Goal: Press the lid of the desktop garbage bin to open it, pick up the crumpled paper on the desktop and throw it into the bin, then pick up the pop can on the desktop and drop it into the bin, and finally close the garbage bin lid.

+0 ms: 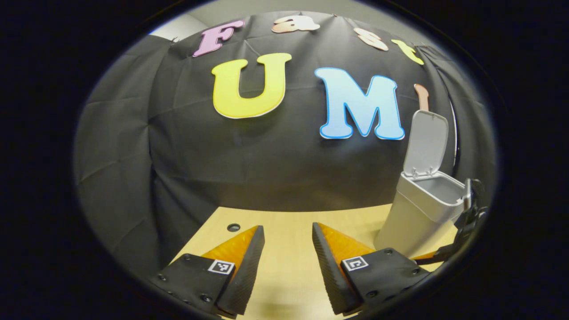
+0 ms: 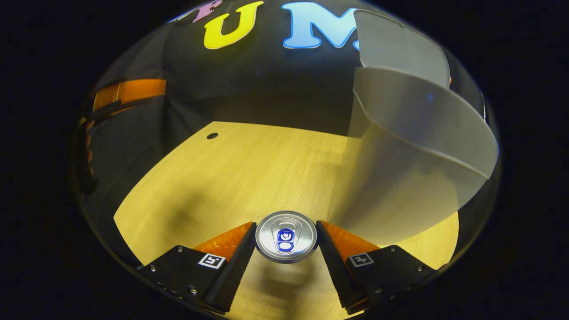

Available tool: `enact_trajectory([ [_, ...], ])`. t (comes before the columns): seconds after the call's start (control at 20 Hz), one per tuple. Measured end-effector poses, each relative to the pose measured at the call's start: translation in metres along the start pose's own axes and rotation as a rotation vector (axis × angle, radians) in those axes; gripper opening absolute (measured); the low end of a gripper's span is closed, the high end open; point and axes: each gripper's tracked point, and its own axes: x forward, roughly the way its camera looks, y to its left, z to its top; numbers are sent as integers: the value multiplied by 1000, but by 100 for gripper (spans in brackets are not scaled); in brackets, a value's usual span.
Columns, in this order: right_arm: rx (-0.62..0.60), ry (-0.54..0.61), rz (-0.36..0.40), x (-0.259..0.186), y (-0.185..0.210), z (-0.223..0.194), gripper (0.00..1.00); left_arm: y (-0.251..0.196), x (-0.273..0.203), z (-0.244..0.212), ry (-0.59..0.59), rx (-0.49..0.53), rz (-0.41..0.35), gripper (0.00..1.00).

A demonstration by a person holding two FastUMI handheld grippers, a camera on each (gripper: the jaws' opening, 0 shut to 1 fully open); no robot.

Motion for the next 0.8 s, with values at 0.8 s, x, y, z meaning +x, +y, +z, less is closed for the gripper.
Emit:
enact_trajectory([
  [0.8,138,-288,4,-74,-5,111,85,-42,17,-9,26,42,-88,73],
])
